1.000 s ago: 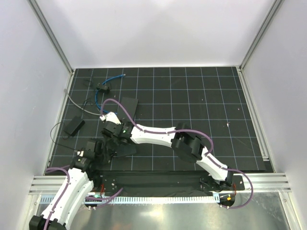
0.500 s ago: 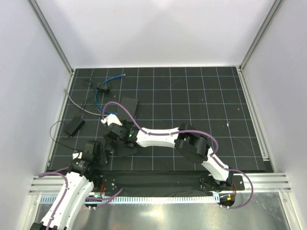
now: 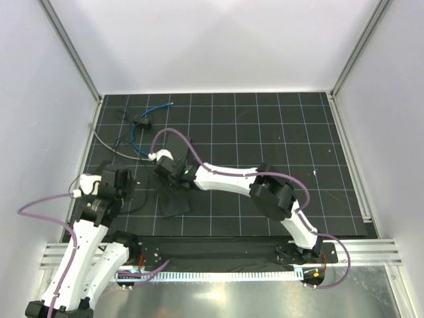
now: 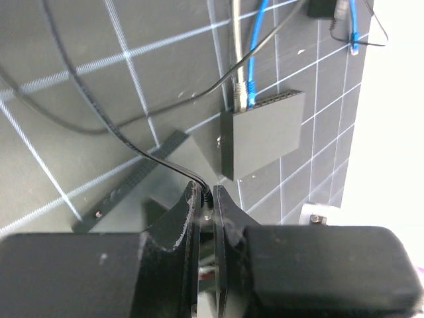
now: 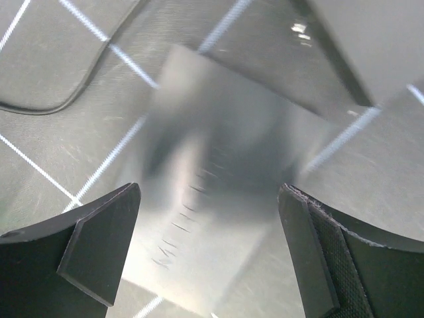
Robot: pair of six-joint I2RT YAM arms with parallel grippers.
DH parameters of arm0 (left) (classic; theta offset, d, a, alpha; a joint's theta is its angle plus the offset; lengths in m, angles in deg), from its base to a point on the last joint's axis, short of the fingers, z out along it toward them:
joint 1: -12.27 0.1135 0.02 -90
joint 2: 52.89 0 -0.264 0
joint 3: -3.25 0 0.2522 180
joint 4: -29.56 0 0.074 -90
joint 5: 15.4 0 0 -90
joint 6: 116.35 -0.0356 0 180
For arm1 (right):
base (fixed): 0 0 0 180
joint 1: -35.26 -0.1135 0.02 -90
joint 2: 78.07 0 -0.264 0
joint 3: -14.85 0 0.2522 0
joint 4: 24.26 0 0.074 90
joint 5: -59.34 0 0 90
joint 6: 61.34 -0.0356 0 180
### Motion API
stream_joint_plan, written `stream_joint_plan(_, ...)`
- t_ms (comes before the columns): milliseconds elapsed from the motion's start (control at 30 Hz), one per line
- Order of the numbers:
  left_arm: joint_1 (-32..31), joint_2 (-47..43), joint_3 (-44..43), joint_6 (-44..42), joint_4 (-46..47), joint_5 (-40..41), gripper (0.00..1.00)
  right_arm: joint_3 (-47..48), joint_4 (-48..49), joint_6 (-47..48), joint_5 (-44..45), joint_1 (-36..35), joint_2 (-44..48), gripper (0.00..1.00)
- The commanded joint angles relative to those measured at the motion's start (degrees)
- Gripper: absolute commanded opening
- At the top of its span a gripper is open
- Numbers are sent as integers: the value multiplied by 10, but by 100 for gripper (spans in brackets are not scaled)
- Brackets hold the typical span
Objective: Pull the plug from the switch port
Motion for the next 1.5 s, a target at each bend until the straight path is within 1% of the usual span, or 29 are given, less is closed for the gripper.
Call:
stream_joint_plan(0, 3, 39, -50, -149, -19, 56, 1, -12, -51, -38, -67, 44, 80, 94)
stream_joint_plan(100, 16, 83, -79, -188, -40, 54, 3, -55, -42, -42, -97, 79, 135, 94)
stream_joint_plan(133, 20, 93, -87, -229, -34, 52, 6, -64, -43, -44, -107, 90, 145, 94)
stream_joint_plan(200, 42, 120, -99, -265, -31, 42, 7, -92, -44, -43, -127, 110, 181, 94)
stream_joint_plan(233, 51, 152, -110, -307, -20, 20, 6, -102, -44, -39, -126, 114, 195, 94)
stream_joint_plan(300, 78, 182, -118, -332, -5, 1, 6, -125, -51, -29, -118, 120, 224, 94)
stream_joint_plan(333, 89, 217, -117, -359, 3, -27, 7, -133, -52, -27, -118, 121, 232, 94)
stream_joint_plan(367, 101, 234, -119, -368, 9, -36, 7, -142, -52, -25, -100, 123, 239, 94)
stream_joint_plan(433, 130, 294, -118, -385, 25, -57, 7, -170, -47, -24, -103, 129, 260, 93)
stream_joint_plan(467, 133, 316, -115, -388, 28, -63, 4, -188, -44, -24, -107, 130, 265, 94)
stream_joint_plan(500, 160, 334, -113, -391, 36, -72, 2, -196, -38, -27, -107, 130, 272, 94)
stream_joint_plan(533, 174, 351, -111, -393, 44, -82, 0, -204, -36, -31, -107, 131, 275, 94)
stream_joint_plan(567, 204, 382, -100, -393, 55, -114, 0, -212, -31, -35, -132, 131, 276, 94)
stream_joint_plan(667, 250, 416, -81, -388, 95, -157, 0, -256, 5, -55, -164, 132, 276, 94)
stream_joint_plan(700, 256, 421, -72, -387, 114, -161, 0, -265, 27, -60, -193, 132, 273, 93)
stream_joint_plan(767, 260, 427, -70, -386, 123, -160, 2, -279, 52, -78, -218, 132, 262, 93)
stream_joint_plan(833, 261, 439, -74, -386, 122, -159, 4, -295, 89, -84, -251, 132, 250, 90)
stream_joint_plan(900, 263, 449, -79, -385, 118, -152, 8, -304, 129, -88, -276, 132, 228, 87)
stream_joint_plan(933, 264, 452, -79, -384, 117, -150, 17, -304, 138, -88, -279, 132, 219, 86)
stream_joint_plan(967, 266, 452, -79, -382, 115, -148, 21, -296, 142, -89, -281, 131, 200, 86)
stream_joint_plan(1000, 272, 455, -74, -379, 116, -155, 29, -290, 144, -88, -290, 131, 189, 84)
stream_joint_plan(1067, 278, 453, -68, -379, 120, -159, 34, -277, 146, -87, -295, 131, 165, 84)
stream_joint_plan(1100, 280, 451, -66, -379, 123, -160, 39, -273, 153, -89, -299, 131, 160, 83)
stream_joint_plan(1233, 280, 431, -72, -388, 110, -153, 47, -250, 153, -95, -308, 131, 129, 79)
stream_joint_plan(1267, 280, 422, -74, -387, 105, -152, 50, -243, 150, -95, -309, 131, 124, 79)
stream_joint_plan(1300, 281, 414, -75, -387, 101, -151, 56, -240, 149, -101, -310, 131, 115, 77)
stream_joint_plan(1333, 281, 391, -75, -386, 100, -152, 59, -239, 152, -103, -313, 130, 113, 77)
stream_joint_plan(1400, 280, 371, -77, -386, 101, -165, 63, -238, 158, -111, -319, 129, 109, 76)
stream_joint_plan(1467, 280, 348, -84, -393, 89, -163, 64, -236, 160, -122, -319, 123, 102, 75)
